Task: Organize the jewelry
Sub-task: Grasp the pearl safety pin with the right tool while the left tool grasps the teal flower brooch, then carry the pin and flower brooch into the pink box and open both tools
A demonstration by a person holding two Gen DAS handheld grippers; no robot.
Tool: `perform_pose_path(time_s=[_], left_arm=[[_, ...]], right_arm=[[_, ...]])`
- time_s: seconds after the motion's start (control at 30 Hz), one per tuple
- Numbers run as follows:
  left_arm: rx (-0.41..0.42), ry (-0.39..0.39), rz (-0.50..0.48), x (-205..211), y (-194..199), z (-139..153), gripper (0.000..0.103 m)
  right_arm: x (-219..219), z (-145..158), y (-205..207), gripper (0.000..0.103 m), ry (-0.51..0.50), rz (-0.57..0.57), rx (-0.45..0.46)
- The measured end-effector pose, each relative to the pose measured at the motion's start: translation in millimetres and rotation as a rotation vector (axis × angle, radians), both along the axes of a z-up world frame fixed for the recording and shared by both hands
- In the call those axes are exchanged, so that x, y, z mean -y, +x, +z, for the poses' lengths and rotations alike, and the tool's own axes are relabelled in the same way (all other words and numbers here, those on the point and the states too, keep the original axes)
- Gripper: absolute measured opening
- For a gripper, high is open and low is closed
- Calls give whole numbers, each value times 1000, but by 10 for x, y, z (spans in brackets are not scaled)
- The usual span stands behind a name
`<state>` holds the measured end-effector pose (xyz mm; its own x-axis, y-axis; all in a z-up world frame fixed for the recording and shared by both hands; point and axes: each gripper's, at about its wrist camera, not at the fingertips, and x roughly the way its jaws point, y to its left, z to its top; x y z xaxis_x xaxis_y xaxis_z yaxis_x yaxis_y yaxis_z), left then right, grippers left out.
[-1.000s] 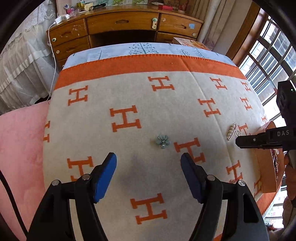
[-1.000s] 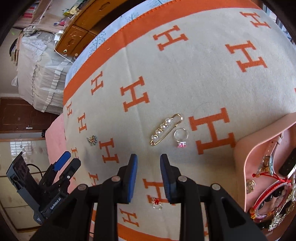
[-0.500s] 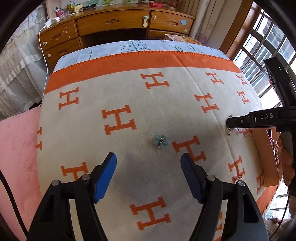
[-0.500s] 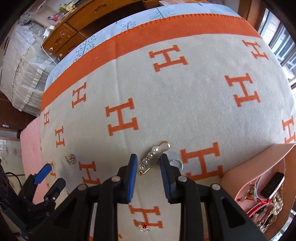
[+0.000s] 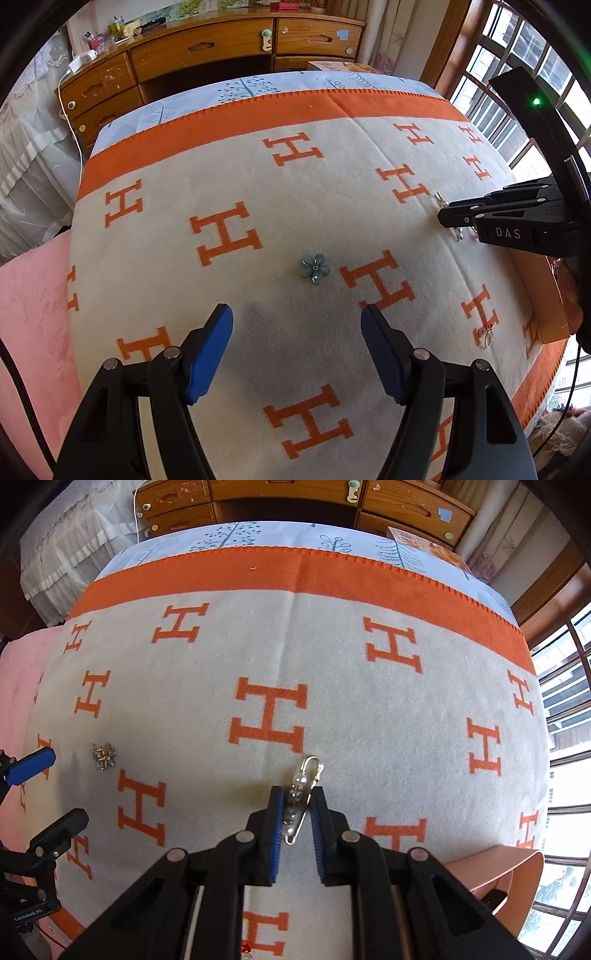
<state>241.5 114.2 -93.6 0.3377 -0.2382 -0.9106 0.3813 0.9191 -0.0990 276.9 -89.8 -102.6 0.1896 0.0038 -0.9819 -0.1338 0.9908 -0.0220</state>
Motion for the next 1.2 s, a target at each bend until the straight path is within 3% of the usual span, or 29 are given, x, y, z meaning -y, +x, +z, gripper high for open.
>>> perform_pose_path(time_s=[0.43, 0.5, 0.57, 0.67, 0.77, 0.97, 1.2], left_arm=[[81, 53, -78, 262, 95, -23, 70], [92, 65, -97, 317, 103, -40, 61], [79, 84, -110, 361, 129, -89, 39], [62, 78, -104, 366, 167, -153, 34], [57, 59, -95, 362, 179, -154, 18], [41, 59, -61, 422, 126, -92, 17], [102, 30, -78, 780, -131, 388, 17]], right_arm=[[346, -16, -63, 7, 233, -80, -41], [371, -8, -101, 7, 248, -81, -41], [378, 15, -165, 7, 264, -79, -39], [403, 75, -245, 7, 291, -76, -30], [409, 145, -289, 7, 318, -68, -15], [545, 346, -420, 7, 391, -66, 18], [948, 727, -731, 7, 471, -88, 103]])
